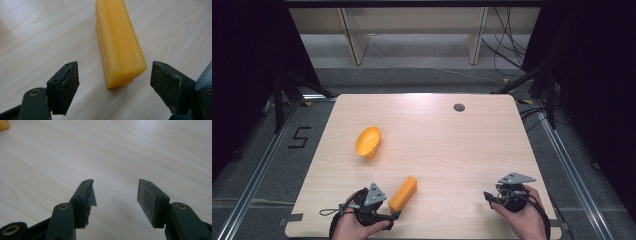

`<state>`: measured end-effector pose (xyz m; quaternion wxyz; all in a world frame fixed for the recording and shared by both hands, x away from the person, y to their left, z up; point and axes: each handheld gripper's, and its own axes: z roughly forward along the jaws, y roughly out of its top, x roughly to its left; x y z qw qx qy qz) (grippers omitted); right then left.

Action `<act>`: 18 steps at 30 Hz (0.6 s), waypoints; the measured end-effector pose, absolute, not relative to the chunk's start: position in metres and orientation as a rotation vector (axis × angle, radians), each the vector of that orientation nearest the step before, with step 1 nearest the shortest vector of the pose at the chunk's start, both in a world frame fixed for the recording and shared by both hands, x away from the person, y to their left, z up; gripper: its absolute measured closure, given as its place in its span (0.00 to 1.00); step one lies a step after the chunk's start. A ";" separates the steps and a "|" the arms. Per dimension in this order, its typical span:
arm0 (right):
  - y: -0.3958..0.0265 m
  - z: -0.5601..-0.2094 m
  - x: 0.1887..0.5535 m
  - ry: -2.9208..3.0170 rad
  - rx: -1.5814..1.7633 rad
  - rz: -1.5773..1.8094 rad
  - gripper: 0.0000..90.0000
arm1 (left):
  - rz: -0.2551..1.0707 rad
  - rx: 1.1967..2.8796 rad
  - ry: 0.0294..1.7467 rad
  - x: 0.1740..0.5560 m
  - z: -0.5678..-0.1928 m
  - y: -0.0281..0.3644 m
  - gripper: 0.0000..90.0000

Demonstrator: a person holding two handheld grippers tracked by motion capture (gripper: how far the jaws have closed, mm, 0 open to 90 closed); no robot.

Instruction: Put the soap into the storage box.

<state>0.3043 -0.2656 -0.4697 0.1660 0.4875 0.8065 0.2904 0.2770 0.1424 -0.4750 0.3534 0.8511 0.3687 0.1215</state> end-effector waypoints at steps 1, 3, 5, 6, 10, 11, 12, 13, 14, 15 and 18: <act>-0.266 -0.470 0.304 2.298 1.383 0.826 0.52 | 0.316 2.201 0.953 0.277 -0.474 0.142 0.25; -0.265 -0.469 0.304 2.296 1.407 0.827 0.52 | 0.321 2.223 0.922 0.277 -0.473 0.143 0.25; -0.264 -0.469 0.304 2.296 1.410 0.826 0.52 | 0.327 2.211 0.933 0.276 -0.473 0.142 0.25; -0.264 -0.469 0.304 2.296 1.410 0.827 0.52 | 0.323 2.209 0.935 0.276 -0.473 0.142 0.25; -0.264 -0.469 0.304 2.293 1.412 0.828 0.52 | 0.316 2.207 0.958 0.276 -0.475 0.140 0.25; -0.264 -0.469 0.304 2.291 1.411 0.829 0.52 | 0.324 2.229 0.930 0.276 -0.473 0.141 0.25; -0.264 -0.469 0.303 2.291 1.410 0.830 0.52 | 0.321 2.221 0.929 0.276 -0.473 0.140 0.26; -0.263 -0.469 0.303 2.292 1.412 0.825 0.52 | 0.321 2.221 0.929 0.276 -0.473 0.140 0.26; -0.264 -0.469 0.304 2.314 1.412 0.829 0.52 | 0.315 2.224 0.927 0.275 -0.473 0.138 0.26; -0.264 -0.469 0.304 2.308 1.411 0.831 0.52 | 0.322 2.214 0.928 0.276 -0.473 0.137 0.26; -0.264 -0.470 0.305 2.309 1.394 0.823 0.52 | 0.321 2.221 0.933 0.278 -0.474 0.135 0.26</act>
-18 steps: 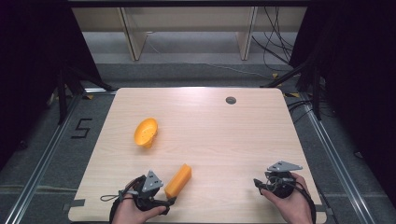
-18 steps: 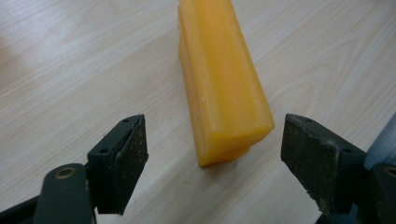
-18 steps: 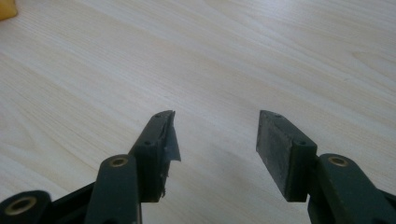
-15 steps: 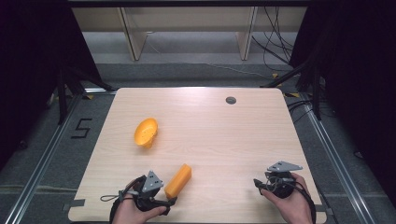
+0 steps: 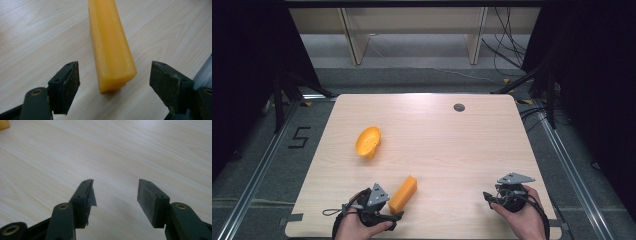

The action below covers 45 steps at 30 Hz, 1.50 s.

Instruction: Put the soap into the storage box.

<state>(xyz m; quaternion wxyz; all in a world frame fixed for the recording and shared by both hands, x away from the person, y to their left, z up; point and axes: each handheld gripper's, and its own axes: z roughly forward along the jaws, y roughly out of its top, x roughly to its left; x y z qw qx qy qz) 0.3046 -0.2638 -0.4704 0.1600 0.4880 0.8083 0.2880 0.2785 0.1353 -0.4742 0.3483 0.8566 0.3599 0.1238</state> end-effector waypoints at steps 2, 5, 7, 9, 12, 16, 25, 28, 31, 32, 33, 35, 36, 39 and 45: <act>-0.263 -0.470 0.304 2.301 1.405 0.820 0.52 | 0.313 2.213 0.959 0.279 -0.475 0.134 0.27; -0.263 -0.470 0.305 2.301 1.406 0.819 0.52 | 0.311 2.240 0.969 0.286 -0.477 0.128 0.28; -0.263 -0.470 0.305 2.301 1.406 0.820 0.52 | 0.306 2.243 0.978 0.288 -0.476 0.126 0.30; -0.263 -0.470 0.304 2.301 1.405 0.819 0.52 | 0.296 2.266 1.036 0.293 -0.471 0.119 0.33; -0.263 -0.470 0.304 2.302 1.405 0.820 0.52 | 0.313 2.276 1.060 0.297 -0.463 0.115 0.37; -0.263 -0.470 0.305 2.305 1.410 0.817 0.52 | 0.280 2.338 1.085 0.314 -0.452 0.106 0.38; -0.263 -0.471 0.305 2.311 1.415 0.815 0.52 | 0.235 2.420 1.133 0.335 -0.448 0.089 0.43; -0.264 -0.472 0.305 2.318 1.392 0.809 0.52 | 0.184 2.470 1.143 0.338 -0.454 0.084 0.45; -0.263 -0.471 0.305 2.317 1.416 0.812 0.52 | 0.145 2.493 1.143 0.340 -0.462 0.083 0.50; -0.263 -0.471 0.305 2.317 1.416 0.812 0.52 | 0.145 2.493 1.143 0.340 -0.462 0.083 0.51; -0.263 -0.472 0.305 2.322 1.417 0.808 0.52 | 0.135 2.507 1.146 0.339 -0.465 0.082 0.53; -0.263 -0.472 0.305 2.322 1.416 0.808 0.52 | 0.124 2.514 1.147 0.339 -0.466 0.083 0.56; -0.263 -0.472 0.305 2.322 1.418 0.808 0.52 | 0.130 2.516 1.154 0.339 -0.468 0.083 0.59; -0.263 -0.472 0.305 2.320 1.417 0.807 0.52 | 0.123 2.554 1.142 0.339 -0.468 0.084 0.62; -0.263 -0.472 0.305 2.327 1.421 0.810 0.51 | 0.167 2.505 1.190 0.336 -0.469 0.083 0.67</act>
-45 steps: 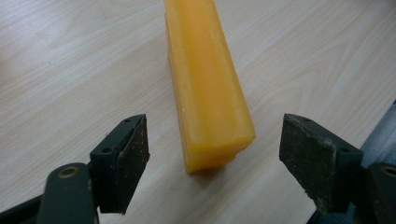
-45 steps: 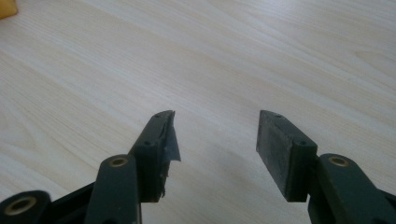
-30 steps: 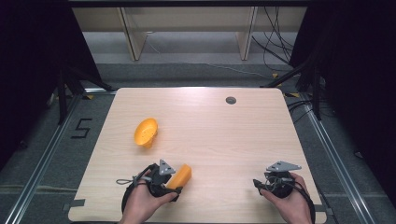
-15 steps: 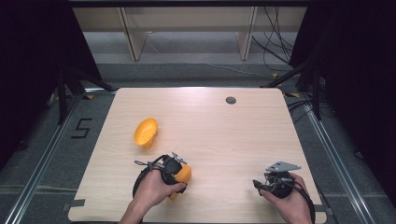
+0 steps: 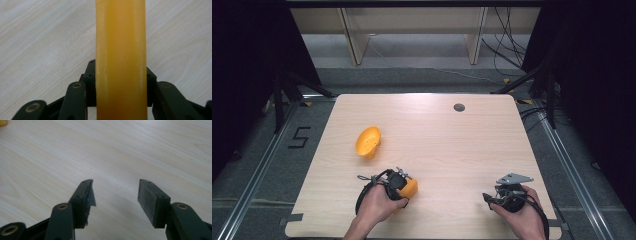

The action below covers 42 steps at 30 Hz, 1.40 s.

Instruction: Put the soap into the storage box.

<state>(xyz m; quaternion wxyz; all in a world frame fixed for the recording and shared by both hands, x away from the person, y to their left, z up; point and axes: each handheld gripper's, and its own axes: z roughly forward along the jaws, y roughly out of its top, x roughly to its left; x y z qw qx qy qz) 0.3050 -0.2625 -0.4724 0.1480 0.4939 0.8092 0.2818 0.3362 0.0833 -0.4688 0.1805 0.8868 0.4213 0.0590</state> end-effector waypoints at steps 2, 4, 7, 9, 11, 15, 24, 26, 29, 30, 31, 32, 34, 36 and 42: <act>-0.264 -0.473 0.305 2.325 1.389 0.802 0.51 | 0.178 2.500 1.191 0.335 -0.469 0.084 0.67; -0.263 -0.472 0.305 2.322 1.415 0.806 0.51 | 0.185 2.482 1.201 0.334 -0.469 0.086 0.67; -0.263 -0.472 0.305 2.320 1.422 0.809 0.51 | 0.207 2.428 1.216 0.332 -0.469 0.090 0.67; -0.263 -0.472 0.305 2.319 1.416 0.810 0.51 | 0.221 2.380 1.217 0.330 -0.469 0.094 0.67; -0.263 -0.472 0.305 2.317 1.417 0.814 0.51 | 0.240 2.361 1.212 0.329 -0.469 0.096 0.67; -0.263 -0.471 0.305 2.305 1.415 0.821 0.51 | 0.272 2.292 1.254 0.326 -0.465 0.104 0.67; -0.264 -0.470 0.305 2.306 1.412 0.838 0.51 | 0.304 2.149 1.397 0.328 -0.453 0.117 0.67; -0.265 -0.470 0.305 2.292 1.390 0.828 0.51 | 0.306 2.127 1.410 0.329 -0.450 0.120 0.67; -0.265 -0.470 0.305 2.291 1.391 0.830 0.52 | 0.343 2.097 1.451 0.333 -0.445 0.123 0.67; -0.265 -0.470 0.305 2.291 1.391 0.830 0.52 | 0.343 2.097 1.451 0.333 -0.445 0.123 0.67; -0.264 -0.470 0.305 2.290 1.401 0.831 0.51 | 0.353 2.079 1.466 0.336 -0.443 0.125 0.67; -0.265 -0.470 0.305 2.291 1.388 0.830 0.51 | 0.361 2.069 1.475 0.337 -0.442 0.126 0.67; -0.265 -0.470 0.305 2.291 1.388 0.831 0.52 | 0.365 2.052 1.497 0.340 -0.438 0.128 0.67; -0.265 -0.470 0.305 2.292 1.390 0.832 0.51 | 0.369 2.045 1.513 0.342 -0.436 0.130 0.67; -0.264 -0.469 0.304 2.290 1.418 0.836 0.52 | 0.387 2.015 1.552 0.351 -0.426 0.138 0.67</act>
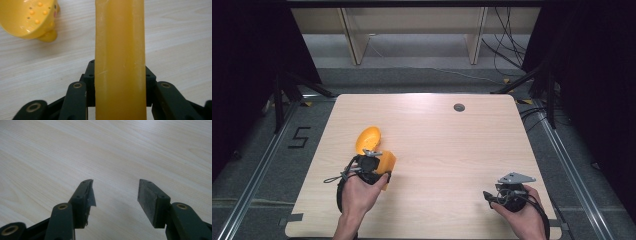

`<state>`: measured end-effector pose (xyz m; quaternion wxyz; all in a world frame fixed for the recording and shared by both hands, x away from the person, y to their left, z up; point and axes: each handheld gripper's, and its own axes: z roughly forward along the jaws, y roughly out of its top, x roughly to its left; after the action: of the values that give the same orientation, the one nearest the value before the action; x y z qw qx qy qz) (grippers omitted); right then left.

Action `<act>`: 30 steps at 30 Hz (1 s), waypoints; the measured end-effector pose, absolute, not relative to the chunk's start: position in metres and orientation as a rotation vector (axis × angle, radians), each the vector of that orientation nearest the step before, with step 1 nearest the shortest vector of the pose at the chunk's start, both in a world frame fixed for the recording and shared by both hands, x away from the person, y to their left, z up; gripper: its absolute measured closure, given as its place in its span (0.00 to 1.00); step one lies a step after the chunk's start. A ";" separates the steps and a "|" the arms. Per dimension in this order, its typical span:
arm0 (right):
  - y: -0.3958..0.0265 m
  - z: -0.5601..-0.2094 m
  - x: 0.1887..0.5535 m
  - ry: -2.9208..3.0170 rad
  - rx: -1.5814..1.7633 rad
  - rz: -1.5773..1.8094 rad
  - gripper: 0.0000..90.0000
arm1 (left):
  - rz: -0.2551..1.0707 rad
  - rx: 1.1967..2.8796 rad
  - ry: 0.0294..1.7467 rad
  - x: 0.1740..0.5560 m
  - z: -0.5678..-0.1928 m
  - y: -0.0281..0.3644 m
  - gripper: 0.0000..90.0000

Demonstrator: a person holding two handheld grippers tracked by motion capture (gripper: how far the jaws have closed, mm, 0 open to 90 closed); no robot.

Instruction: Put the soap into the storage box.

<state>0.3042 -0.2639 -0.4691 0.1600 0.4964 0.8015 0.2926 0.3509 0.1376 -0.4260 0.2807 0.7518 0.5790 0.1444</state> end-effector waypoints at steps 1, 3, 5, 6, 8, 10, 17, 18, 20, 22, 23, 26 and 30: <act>-0.264 -0.469 0.304 2.288 1.418 0.835 0.51 | 0.389 2.010 1.559 0.352 -0.425 0.139 0.67; -0.264 -0.469 0.304 2.289 1.417 0.836 0.51 | 0.388 1.995 1.560 0.354 -0.423 0.140 0.67; -0.264 -0.469 0.304 2.290 1.418 0.837 0.51 | 0.403 1.996 1.570 0.358 -0.418 0.145 0.67; -0.264 -0.469 0.304 2.287 1.420 0.834 0.51 | 0.416 1.988 1.579 0.360 -0.417 0.146 0.67; -0.264 -0.469 0.304 2.288 1.419 0.835 0.51 | 0.422 1.983 1.582 0.363 -0.414 0.149 0.67; -0.264 -0.469 0.304 2.290 1.423 0.835 0.51 | 0.423 1.987 1.587 0.364 -0.412 0.151 0.67; -0.264 -0.469 0.304 2.289 1.420 0.832 0.51 | 0.444 1.984 1.619 0.374 -0.406 0.158 0.67; -0.264 -0.469 0.304 2.289 1.420 0.833 0.51 | 0.443 1.974 1.623 0.375 -0.406 0.158 0.67; -0.265 -0.471 0.305 2.292 1.389 0.829 0.51 | 0.444 1.976 1.625 0.376 -0.406 0.159 0.67; -0.265 -0.470 0.305 2.292 1.399 0.832 0.52 | 0.452 1.969 1.630 0.379 -0.404 0.159 0.67; -0.264 -0.469 0.304 2.288 1.421 0.834 0.51 | 0.453 1.973 1.629 0.379 -0.403 0.160 0.67; -0.264 -0.469 0.304 2.291 1.419 0.836 0.51 | 0.460 1.978 1.625 0.382 -0.401 0.160 0.67; -0.264 -0.469 0.304 2.291 1.425 0.837 0.51 | 0.467 1.977 1.630 0.388 -0.398 0.162 0.67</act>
<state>0.3043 -0.2641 -0.4692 0.1578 0.4980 0.8009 0.2928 0.3880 0.1616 -0.3982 0.2653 0.7318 0.6035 0.1729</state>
